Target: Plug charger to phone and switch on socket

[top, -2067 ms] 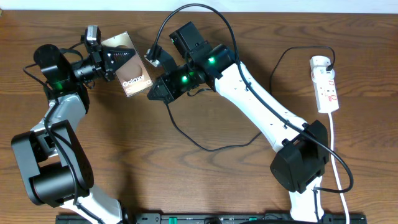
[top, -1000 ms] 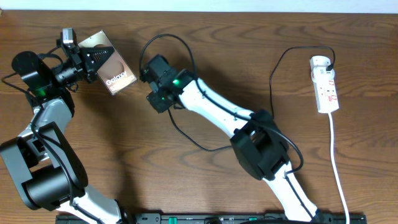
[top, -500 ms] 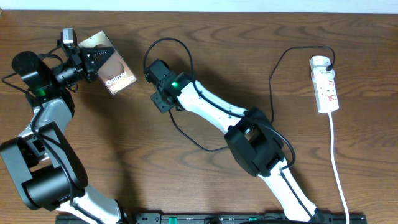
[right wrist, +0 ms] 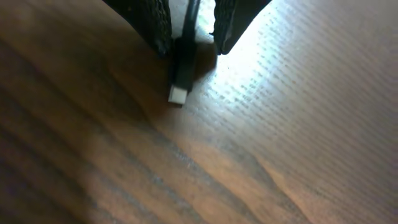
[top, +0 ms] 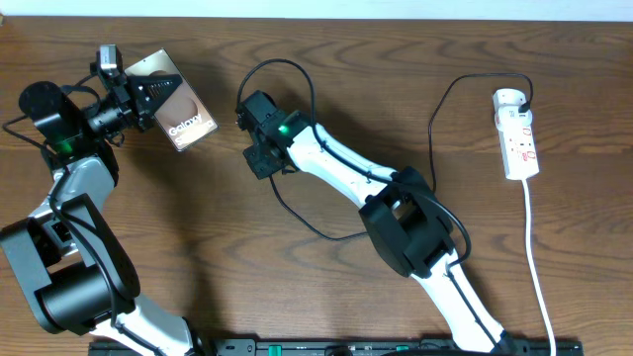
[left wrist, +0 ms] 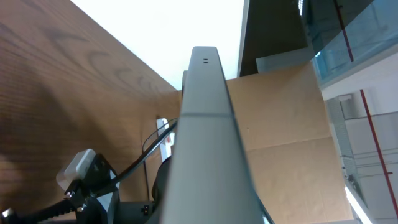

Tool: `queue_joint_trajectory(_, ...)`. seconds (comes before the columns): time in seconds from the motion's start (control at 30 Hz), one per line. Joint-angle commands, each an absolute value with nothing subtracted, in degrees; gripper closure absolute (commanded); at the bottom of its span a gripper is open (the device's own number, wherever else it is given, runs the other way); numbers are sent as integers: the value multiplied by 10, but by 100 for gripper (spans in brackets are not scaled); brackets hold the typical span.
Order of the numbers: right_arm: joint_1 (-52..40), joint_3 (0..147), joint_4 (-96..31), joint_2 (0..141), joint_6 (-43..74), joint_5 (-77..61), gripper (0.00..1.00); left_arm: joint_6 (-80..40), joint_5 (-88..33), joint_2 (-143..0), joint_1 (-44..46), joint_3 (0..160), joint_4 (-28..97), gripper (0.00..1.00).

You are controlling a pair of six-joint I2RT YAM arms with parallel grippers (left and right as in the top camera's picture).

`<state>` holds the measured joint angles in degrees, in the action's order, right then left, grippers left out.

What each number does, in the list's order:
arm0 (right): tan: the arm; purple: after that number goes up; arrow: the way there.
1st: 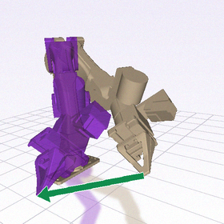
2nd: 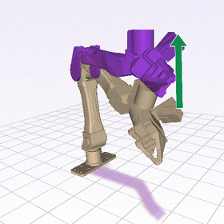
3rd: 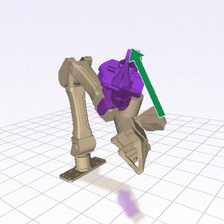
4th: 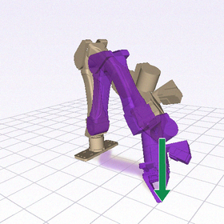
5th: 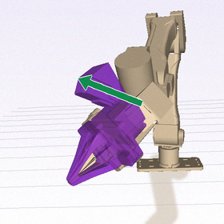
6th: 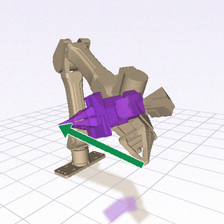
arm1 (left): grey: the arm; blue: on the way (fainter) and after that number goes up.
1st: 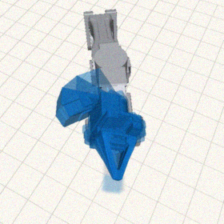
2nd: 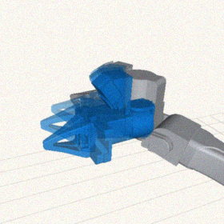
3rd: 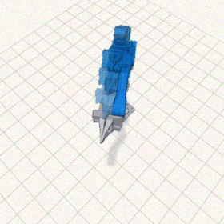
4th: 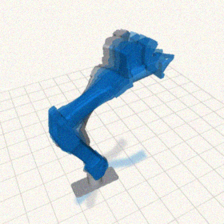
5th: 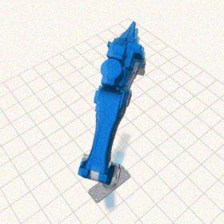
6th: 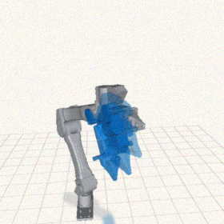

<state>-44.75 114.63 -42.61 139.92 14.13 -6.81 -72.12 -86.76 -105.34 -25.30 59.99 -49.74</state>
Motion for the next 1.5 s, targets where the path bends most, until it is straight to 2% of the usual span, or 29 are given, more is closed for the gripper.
queue_joint_trajectory(0.0, -449, 1145, -442, 1435, 181, -96, 82, -716, -879, -1048, -253, 617, -503, 93)
queue_joint_trajectory(0.03, -449, 1145, -445, 1438, 188, -95, 86, -717, -879, -1048, -253, 617, -503, 93)
queue_joint_trajectory(0.1, -447, 1145, -446, 1444, 200, -92, 99, -716, -879, -1048, -253, 617, -503, 93)
queue_joint_trajectory(0.33, -424, 1153, -420, 1440, 208, -101, 99, -717, -881, -1048, -253, 617, -503, 93)
queue_joint_trajectory(0.6, -365, 1173, -443, 1341, 79, -414, 99, -719, -881, -1048, -253, 617, -503, 93)
queue_joint_trajectory(0.83, -345, 1173, -513, 1250, 42, -549, 99, -719, -879, -1048, -253, 617, -503, 93)
queue_joint_trajectory(1.07, -359, 1173, -534, 1233, 38, -609, 99, -725, -874, -1048, -253, 617, -503, 93)
queue_joint_trajectory(1.47, -385, 1160, -554, 1235, 63, -594, 99, -732, -874, -1048, -252, 617, -503, 93)
